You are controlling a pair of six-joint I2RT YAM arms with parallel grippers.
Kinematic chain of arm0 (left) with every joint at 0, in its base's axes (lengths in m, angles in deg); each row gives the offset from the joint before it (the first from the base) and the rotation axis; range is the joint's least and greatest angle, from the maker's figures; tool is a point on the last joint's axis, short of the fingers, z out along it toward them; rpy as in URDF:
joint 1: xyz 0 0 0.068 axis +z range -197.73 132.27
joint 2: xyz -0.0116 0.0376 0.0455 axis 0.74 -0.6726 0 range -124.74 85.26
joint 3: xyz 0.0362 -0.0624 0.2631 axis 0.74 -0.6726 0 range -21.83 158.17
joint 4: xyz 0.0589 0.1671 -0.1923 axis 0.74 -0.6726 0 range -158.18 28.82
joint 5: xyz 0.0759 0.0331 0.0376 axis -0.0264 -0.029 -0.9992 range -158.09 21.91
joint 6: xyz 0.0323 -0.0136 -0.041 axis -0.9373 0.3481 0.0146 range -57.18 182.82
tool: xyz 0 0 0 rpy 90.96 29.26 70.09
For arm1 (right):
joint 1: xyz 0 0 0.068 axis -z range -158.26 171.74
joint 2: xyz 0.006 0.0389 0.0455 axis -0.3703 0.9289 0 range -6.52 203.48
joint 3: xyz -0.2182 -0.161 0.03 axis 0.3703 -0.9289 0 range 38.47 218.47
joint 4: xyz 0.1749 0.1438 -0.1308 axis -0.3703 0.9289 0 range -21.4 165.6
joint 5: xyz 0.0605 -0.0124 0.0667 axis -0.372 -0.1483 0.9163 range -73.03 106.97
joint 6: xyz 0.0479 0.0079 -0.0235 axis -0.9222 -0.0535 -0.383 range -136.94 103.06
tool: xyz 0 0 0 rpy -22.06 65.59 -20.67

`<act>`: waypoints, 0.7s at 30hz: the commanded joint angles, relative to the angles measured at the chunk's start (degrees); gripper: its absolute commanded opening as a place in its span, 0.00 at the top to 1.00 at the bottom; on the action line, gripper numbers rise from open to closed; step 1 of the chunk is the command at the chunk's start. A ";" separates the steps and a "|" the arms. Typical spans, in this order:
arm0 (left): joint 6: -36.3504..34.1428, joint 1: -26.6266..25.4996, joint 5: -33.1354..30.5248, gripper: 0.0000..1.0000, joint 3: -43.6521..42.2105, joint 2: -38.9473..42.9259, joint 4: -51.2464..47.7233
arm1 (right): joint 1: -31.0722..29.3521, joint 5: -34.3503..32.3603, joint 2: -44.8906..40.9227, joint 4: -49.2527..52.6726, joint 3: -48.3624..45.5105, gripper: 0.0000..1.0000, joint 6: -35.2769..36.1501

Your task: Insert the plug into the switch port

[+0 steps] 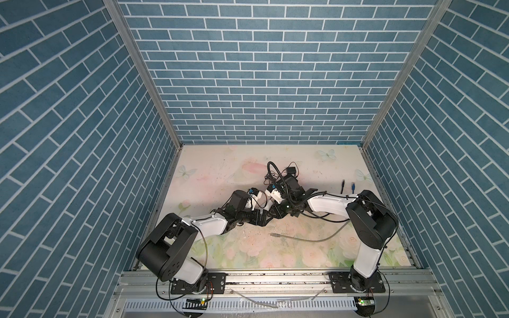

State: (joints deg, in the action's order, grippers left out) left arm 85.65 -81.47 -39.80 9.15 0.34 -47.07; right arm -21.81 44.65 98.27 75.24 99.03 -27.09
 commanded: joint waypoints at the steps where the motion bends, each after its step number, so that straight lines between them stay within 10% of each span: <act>1: -1.88 -0.34 -0.05 0.00 -0.85 0.90 -3.38 | 0.74 -1.93 -0.30 -0.83 2.93 0.67 2.74; 21: 2.90 0.36 -11.28 0.00 -4.69 5.80 -3.05 | 1.62 4.37 3.84 -0.41 9.28 0.67 3.08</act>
State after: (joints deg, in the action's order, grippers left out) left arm 87.95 -81.51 -49.09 5.81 5.58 -49.78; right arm -20.20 47.18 100.81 74.93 106.35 -25.43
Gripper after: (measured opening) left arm 0.995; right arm 0.333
